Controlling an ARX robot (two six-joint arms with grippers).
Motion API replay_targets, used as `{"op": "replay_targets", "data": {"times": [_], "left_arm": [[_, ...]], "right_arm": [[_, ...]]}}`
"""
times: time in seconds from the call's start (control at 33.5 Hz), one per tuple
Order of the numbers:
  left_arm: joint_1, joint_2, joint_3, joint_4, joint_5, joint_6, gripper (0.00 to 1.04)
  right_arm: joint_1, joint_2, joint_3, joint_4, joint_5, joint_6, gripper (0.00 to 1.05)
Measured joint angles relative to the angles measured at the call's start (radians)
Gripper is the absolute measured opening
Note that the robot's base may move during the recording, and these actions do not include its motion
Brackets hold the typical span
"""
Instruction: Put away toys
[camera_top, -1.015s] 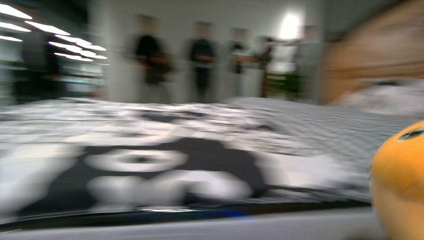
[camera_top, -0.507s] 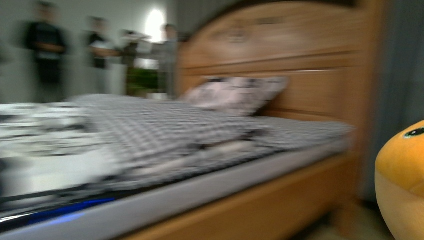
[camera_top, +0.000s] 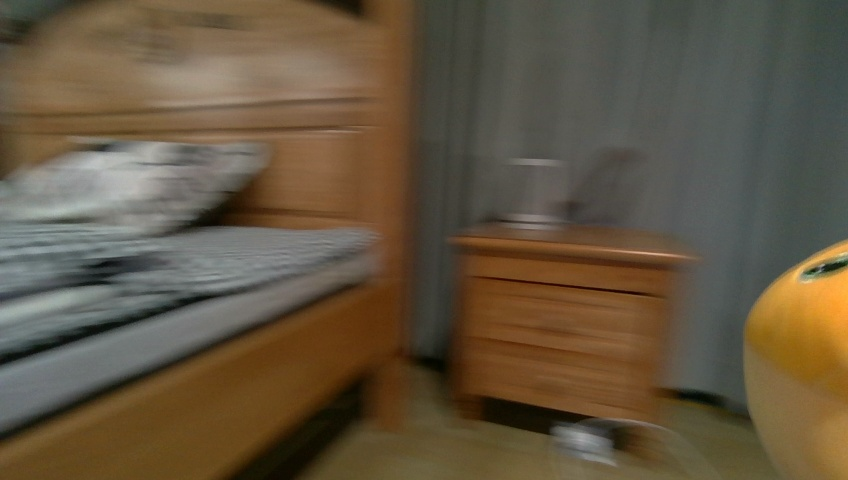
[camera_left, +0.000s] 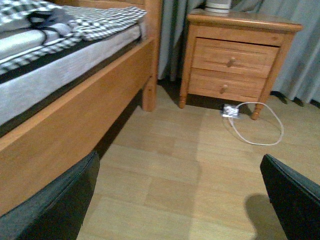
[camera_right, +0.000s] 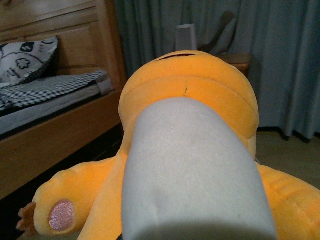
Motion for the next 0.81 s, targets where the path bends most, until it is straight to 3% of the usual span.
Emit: {"op": "replay_targets", "data": {"times": [0.81], "left_arm": [[-0.001, 0.000, 0.000, 0.000, 0.002, 0.000, 0.99]], "right_arm": [[-0.002, -0.002, 0.000, 0.000, -0.001, 0.000, 0.11]]}}
